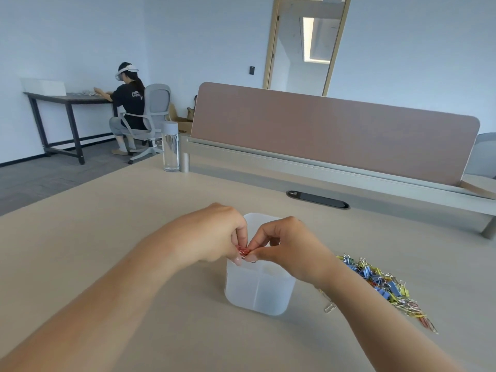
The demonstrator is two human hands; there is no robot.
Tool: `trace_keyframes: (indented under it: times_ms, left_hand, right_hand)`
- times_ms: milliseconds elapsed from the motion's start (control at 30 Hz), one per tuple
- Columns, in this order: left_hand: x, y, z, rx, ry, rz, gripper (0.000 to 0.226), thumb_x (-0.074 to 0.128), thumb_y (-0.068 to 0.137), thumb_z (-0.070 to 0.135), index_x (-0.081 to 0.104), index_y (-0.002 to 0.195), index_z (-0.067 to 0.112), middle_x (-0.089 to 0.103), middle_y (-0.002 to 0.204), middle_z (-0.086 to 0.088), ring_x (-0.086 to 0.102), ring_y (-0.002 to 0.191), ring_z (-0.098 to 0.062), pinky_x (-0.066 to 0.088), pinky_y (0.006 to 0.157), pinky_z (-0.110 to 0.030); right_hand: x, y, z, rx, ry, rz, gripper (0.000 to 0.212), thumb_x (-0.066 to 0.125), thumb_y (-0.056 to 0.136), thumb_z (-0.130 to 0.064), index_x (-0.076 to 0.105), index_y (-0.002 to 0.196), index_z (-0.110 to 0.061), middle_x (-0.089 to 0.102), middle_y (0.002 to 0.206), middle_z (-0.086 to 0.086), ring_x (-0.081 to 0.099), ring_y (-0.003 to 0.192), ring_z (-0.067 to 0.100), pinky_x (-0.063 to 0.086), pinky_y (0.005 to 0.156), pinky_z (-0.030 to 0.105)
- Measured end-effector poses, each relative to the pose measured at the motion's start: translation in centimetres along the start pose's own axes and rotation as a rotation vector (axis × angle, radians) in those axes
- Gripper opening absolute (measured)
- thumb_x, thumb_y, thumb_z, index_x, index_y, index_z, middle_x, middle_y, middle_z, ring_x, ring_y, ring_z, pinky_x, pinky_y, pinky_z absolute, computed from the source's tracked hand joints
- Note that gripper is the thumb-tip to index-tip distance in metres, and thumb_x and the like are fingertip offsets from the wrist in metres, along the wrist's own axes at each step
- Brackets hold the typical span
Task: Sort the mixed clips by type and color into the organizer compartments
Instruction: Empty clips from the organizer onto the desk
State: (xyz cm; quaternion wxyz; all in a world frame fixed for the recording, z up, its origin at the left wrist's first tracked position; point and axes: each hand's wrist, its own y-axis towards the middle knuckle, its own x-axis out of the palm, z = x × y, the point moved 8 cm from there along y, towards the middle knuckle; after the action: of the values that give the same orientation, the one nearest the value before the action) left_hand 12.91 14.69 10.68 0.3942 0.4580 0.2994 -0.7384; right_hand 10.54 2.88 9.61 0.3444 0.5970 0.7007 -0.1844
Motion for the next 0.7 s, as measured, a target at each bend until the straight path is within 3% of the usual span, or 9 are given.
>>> trace_keyframes:
  times_ms: [100, 233, 333, 433, 500, 633, 700]
  left_hand:
    - [0.0, 0.0, 0.3, -0.003, 0.025, -0.027, 0.018, 0.083, 0.074, 0.025, 0.068, 0.084, 0.025, 0.072, 0.082, 0.012, 0.067, 0.082, -0.011, 0.048, 0.064, -0.025]
    - [-0.2, 0.0, 0.8, -0.012, 0.094, -0.033, 0.017, 0.083, 0.073, 0.03, 0.067, 0.078, 0.026, 0.067, 0.08, 0.011, 0.064, 0.078, -0.013, 0.043, 0.058, -0.024]
    - [-0.3, 0.1, 1.0, -0.022, 0.136, -0.048, 0.016, 0.082, 0.074, 0.032, 0.067, 0.076, 0.027, 0.063, 0.084, 0.01, 0.061, 0.073, -0.014, 0.038, 0.053, -0.022]
    - [-0.3, 0.4, 1.5, -0.022, 0.183, -0.054, 0.016, 0.082, 0.075, 0.029, 0.066, 0.079, 0.028, 0.062, 0.089, 0.009, 0.064, 0.083, -0.015, 0.042, 0.057, -0.022]
    - [-0.6, 0.6, 1.9, -0.016, 0.183, -0.013, 0.018, 0.081, 0.076, 0.027, 0.066, 0.085, 0.028, 0.063, 0.094, 0.008, 0.064, 0.087, -0.016, 0.045, 0.062, -0.023]
    - [-1.6, 1.1, 3.3, 0.058, 0.019, 0.204, 0.022, 0.07, 0.085, 0.023, 0.054, 0.098, 0.031, 0.065, 0.09, 0.013, 0.061, 0.083, -0.008, 0.052, 0.07, -0.029]
    - [-1.3, 1.2, 4.8, 0.119, -0.073, 0.275, 0.024, 0.063, 0.088, 0.02, 0.047, 0.099, 0.033, 0.064, 0.087, 0.015, 0.06, 0.08, -0.004, 0.053, 0.07, -0.031]
  right_hand:
    - [0.0, 0.1, 0.0, 0.024, -0.024, -0.018, 0.007, 0.082, 0.074, -0.02, 0.076, 0.072, -0.024, 0.066, 0.063, -0.013, 0.043, 0.05, 0.001, 0.031, 0.047, 0.014]
    - [0.7, 0.2, 0.5, 0.048, -0.059, -0.057, 0.006, 0.082, 0.073, -0.026, 0.077, 0.073, -0.029, 0.071, 0.069, -0.01, 0.048, 0.06, -0.004, 0.034, 0.055, 0.011]
    - [0.6, 0.4, 0.8, 0.06, -0.044, -0.081, 0.007, 0.078, 0.077, -0.024, 0.079, 0.076, -0.031, 0.072, 0.07, -0.008, 0.051, 0.062, 0.004, 0.042, 0.061, 0.021]
    - [0.2, 0.4, 0.7, 0.053, -0.093, -0.086, 0.013, 0.075, 0.081, -0.019, 0.078, 0.08, -0.032, 0.068, 0.064, -0.014, 0.047, 0.055, 0.008, 0.046, 0.058, 0.024]
    - [-0.5, 0.3, 0.5, 0.032, -0.108, -0.074, 0.014, 0.074, 0.082, -0.017, 0.077, 0.084, -0.031, 0.068, 0.064, -0.018, 0.05, 0.052, 0.007, 0.049, 0.06, 0.024]
    - [-3.5, -0.7, 0.4, -0.006, -0.084, 0.0, 0.011, 0.078, 0.079, -0.02, 0.073, 0.084, -0.029, 0.073, 0.073, -0.008, 0.055, 0.055, 0.006, 0.051, 0.063, 0.029]
    - [-5.5, -1.6, 0.7, -0.024, -0.107, 0.044, 0.011, 0.08, 0.078, -0.024, 0.073, 0.083, -0.031, 0.072, 0.074, -0.009, 0.055, 0.058, 0.003, 0.046, 0.059, 0.022]
